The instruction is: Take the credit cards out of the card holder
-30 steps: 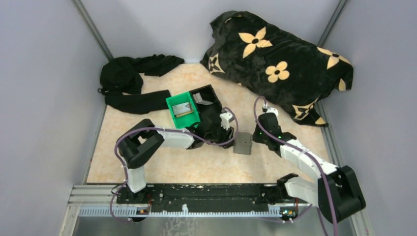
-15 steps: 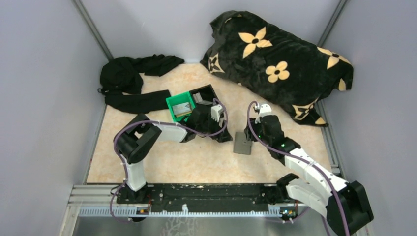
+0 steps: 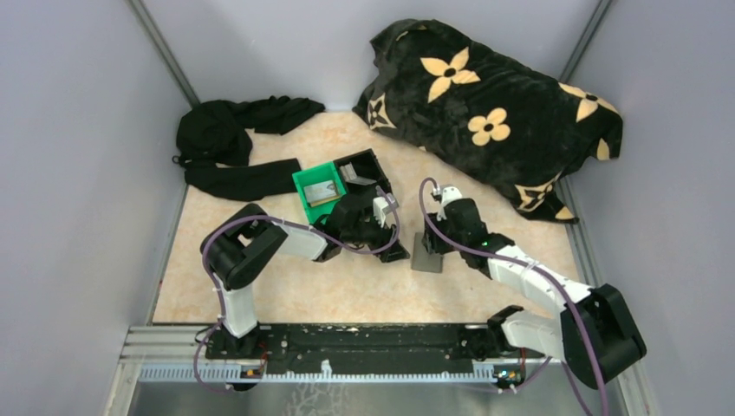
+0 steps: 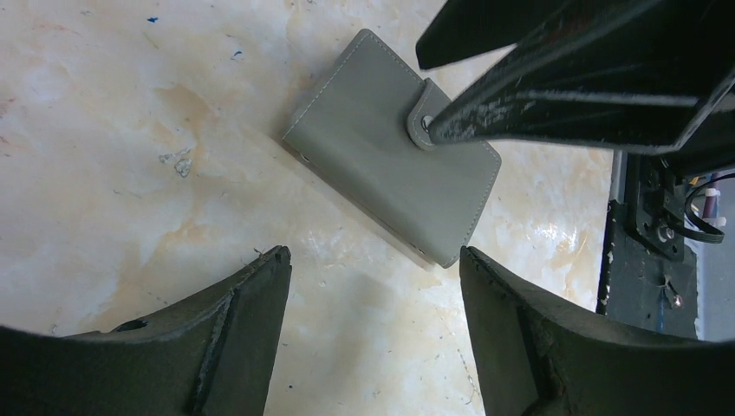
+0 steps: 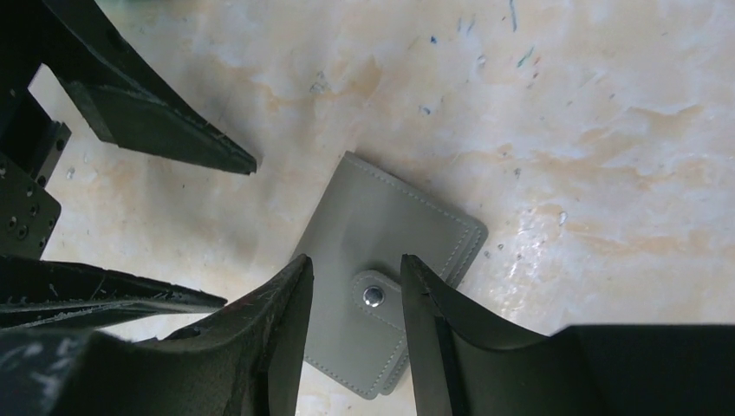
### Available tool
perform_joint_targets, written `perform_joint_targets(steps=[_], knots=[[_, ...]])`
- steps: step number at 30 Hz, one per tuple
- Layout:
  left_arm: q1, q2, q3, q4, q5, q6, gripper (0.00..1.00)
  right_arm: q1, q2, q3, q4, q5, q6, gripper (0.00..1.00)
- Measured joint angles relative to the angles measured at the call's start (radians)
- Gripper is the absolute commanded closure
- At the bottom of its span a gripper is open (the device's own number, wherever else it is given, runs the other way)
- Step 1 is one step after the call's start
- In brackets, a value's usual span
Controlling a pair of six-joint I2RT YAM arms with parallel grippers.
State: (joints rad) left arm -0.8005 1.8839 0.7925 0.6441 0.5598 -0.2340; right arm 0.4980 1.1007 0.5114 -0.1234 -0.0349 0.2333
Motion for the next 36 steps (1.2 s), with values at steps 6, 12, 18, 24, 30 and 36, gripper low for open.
perform_joint_targets(steps=[6,12,18,24,30,36], knots=[[0.000,0.000,0.000,0.008,-0.015,0.001,0.24,0.025,0.053,0.014,-0.055,-0.010,0.007,0.56],[0.000,0.000,0.000,0.007,-0.045,0.005,0.25,0.031,0.089,0.033,-0.092,-0.011,0.022,0.56],[0.000,-0.001,-0.001,0.003,-0.072,0.020,0.25,0.048,0.123,0.055,-0.119,0.013,0.036,0.57],[0.000,-0.008,-0.002,-0.008,-0.090,0.027,0.25,0.102,0.182,0.110,-0.174,0.101,0.036,0.64],[0.000,-0.025,-0.004,-0.026,-0.106,0.032,0.25,0.119,0.198,0.125,-0.199,0.163,0.044,0.84],[0.000,-0.044,-0.005,-0.040,-0.116,0.045,0.25,0.121,0.203,0.127,-0.204,0.195,0.060,1.00]])
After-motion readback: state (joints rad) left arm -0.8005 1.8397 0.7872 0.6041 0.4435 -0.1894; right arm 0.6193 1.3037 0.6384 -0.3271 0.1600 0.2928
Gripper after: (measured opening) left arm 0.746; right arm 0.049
